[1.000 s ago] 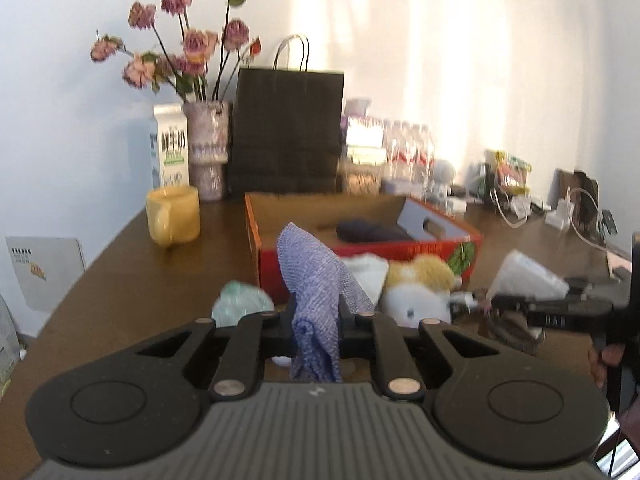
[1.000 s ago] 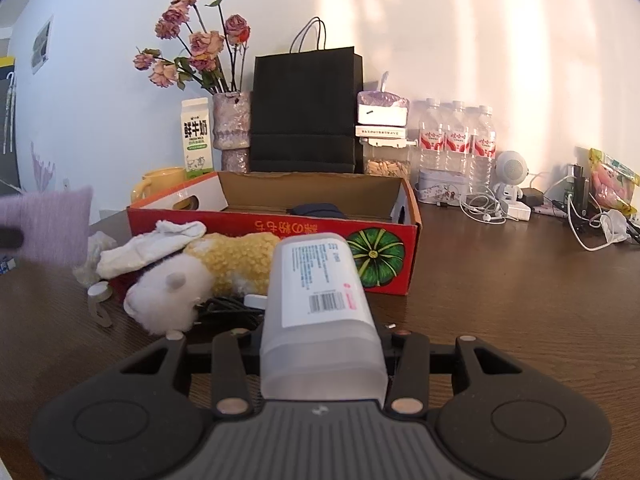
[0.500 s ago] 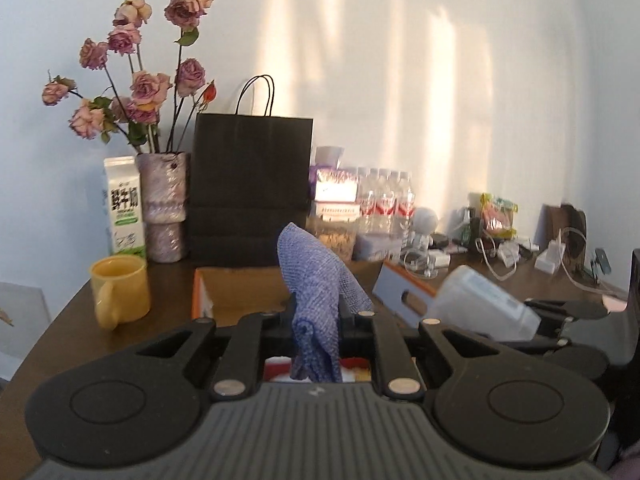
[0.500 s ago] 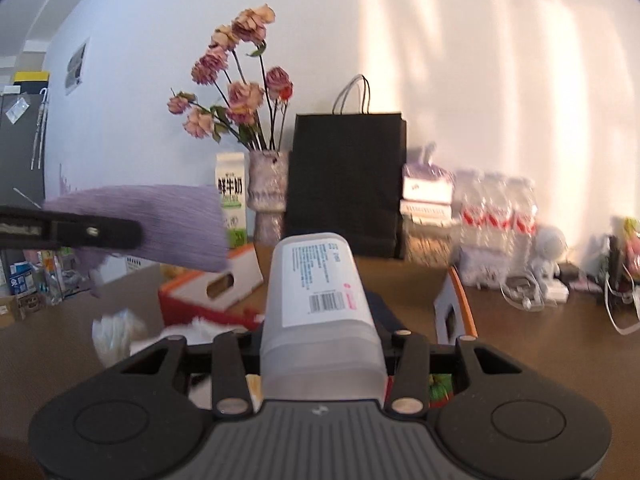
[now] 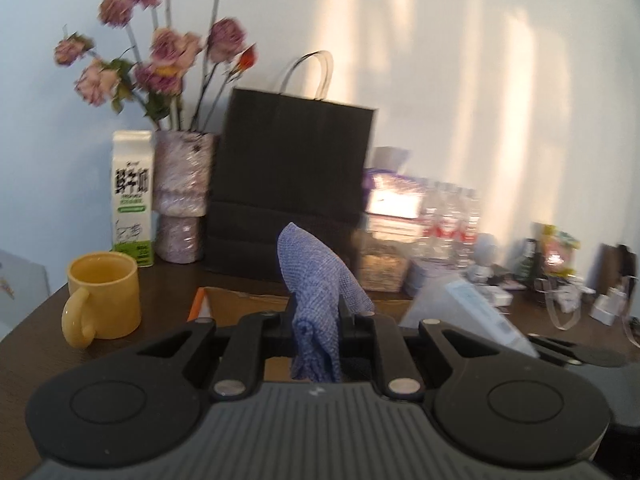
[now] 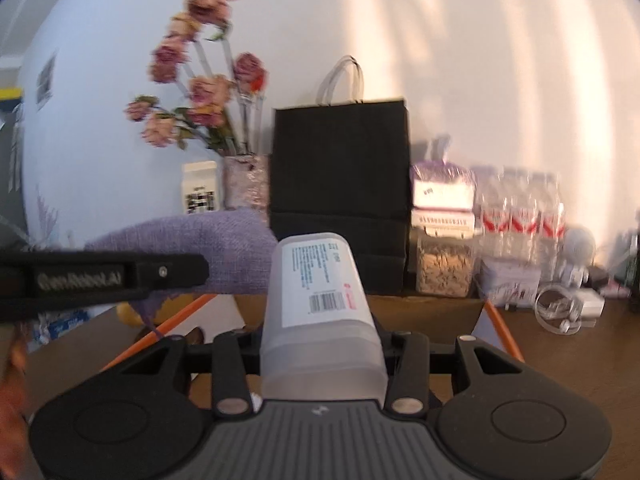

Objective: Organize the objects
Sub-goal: 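Carry the cloth and container into the cardboard box and open both grippers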

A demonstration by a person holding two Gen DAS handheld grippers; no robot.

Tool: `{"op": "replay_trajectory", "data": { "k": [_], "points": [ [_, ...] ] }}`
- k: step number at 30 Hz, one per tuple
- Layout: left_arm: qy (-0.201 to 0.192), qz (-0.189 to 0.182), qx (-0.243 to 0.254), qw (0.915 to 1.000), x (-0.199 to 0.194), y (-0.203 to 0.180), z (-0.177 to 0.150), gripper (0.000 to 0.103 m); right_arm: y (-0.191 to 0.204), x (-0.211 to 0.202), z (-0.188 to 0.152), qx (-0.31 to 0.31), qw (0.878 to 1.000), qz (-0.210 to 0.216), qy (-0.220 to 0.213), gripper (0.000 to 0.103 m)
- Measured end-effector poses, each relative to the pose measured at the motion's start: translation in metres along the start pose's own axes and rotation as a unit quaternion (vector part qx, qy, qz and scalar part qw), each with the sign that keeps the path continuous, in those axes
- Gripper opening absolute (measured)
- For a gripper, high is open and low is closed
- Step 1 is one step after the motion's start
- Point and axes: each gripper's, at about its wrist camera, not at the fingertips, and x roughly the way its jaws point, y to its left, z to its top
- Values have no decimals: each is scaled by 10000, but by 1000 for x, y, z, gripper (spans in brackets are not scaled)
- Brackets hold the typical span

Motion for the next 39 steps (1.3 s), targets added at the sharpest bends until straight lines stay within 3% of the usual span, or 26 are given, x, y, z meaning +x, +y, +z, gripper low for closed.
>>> {"op": "replay_trajectory", "data": {
  "k": [6, 14, 15, 16, 17, 18, 19, 22, 39],
  "points": [
    [354, 72, -2, 9993, 23, 11, -16, 15, -8, 26, -10, 18, 9997, -71, 247, 42],
    [373, 11, 78, 9993, 23, 9, -22, 17, -14, 31, -15, 123, 9991, -97, 384, 42],
    [368, 20, 73, 9993, 23, 9, -21, 22, -14, 30, -15, 134, 9991, -131, 367, 42],
    [359, 55, 70, 9993, 23, 9, -21, 38, -15, 30, -15, 131, 9991, -179, 351, 44],
    [334, 75, 69, 9994, 22, 10, -21, 49, -16, 30, -16, 135, 9990, -210, 373, 59],
    [292, 100, 49, 9995, 22, 11, -21, 78, -18, 29, -16, 172, 9988, -258, 380, 88],
    [245, 160, 31, 9996, 20, 12, -22, 102, -20, 29, -17, 201, 9986, -319, 375, 103],
    [75, 405, 112, 9991, 17, 10, -22, 103, -23, 26, -17, 237, 9982, -397, 375, 103],
    [165, 321, 64, 9993, 15, 12, -22, 103, -23, 23, -17, 207, 9980, -399, 436, 103]
  ]
}}
